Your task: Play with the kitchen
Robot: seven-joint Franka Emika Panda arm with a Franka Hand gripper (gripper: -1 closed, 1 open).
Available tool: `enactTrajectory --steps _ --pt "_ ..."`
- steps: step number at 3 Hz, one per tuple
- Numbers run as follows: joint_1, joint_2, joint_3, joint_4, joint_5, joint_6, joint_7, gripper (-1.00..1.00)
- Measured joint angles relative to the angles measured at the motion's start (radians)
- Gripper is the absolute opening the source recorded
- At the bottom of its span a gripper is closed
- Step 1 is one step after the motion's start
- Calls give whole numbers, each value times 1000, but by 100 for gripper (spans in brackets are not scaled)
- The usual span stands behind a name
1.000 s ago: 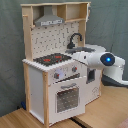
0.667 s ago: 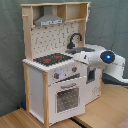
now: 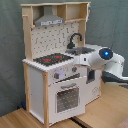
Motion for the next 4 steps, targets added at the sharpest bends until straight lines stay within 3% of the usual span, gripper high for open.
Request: enactTrajectory --steps 2,4 --pt "-18 68 21 -17 103 -21 -188 100" --pt "-83 168 21 -22 148 -23 -377 100"
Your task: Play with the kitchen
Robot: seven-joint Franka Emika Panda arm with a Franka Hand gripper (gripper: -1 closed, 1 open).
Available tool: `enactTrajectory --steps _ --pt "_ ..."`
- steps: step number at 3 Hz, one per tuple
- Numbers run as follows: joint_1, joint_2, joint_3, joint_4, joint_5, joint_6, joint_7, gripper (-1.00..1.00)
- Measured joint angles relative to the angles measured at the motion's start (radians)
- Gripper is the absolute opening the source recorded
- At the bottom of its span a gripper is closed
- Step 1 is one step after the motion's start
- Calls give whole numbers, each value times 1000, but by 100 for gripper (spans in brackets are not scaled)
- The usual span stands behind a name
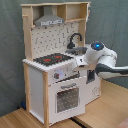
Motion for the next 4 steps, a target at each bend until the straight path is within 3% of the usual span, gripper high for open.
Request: enactTrajectory --steps 2,3,4 --pt "-48 137 16 0 2 1 -144 100" --pt "-86 179 19 4 2 6 -230 100" --pt "-135 215 64 11 2 48 -285 100"
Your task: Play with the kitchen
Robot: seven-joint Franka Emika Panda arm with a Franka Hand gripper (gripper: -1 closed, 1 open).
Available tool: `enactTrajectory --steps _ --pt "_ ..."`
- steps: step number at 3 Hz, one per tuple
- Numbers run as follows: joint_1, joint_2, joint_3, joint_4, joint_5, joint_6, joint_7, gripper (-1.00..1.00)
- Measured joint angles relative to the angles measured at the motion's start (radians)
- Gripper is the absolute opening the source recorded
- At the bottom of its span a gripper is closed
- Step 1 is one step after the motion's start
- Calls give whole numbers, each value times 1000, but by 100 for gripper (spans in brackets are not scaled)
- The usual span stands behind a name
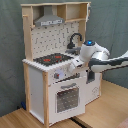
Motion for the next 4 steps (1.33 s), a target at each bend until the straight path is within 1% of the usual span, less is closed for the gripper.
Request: enactTrajectory --steps 1,2,3,4 --pt "-60 14 52 5 0 58 -29 100" --pt "-96 18 82 34 1 69 -29 100" --pt "-99 18 85 36 1 69 -29 -100" --pt "-127 18 114 45 2 73 -29 -100"
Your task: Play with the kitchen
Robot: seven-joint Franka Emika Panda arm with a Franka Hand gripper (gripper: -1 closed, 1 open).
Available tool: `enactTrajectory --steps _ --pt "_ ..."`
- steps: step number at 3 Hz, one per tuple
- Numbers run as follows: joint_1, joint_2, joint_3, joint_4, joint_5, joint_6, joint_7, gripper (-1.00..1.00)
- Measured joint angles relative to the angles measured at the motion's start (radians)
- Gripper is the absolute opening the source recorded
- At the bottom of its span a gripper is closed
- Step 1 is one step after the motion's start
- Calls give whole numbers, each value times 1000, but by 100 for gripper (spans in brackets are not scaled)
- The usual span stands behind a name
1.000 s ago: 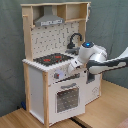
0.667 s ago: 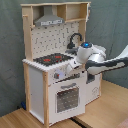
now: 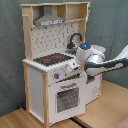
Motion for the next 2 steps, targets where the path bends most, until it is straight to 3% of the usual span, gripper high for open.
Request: enactTrajectory --steps 1,2 --pt "-70 0 64 -11 4 -19 26 -100" --pt "-101 0 124 -30 66 -6 67 -100"
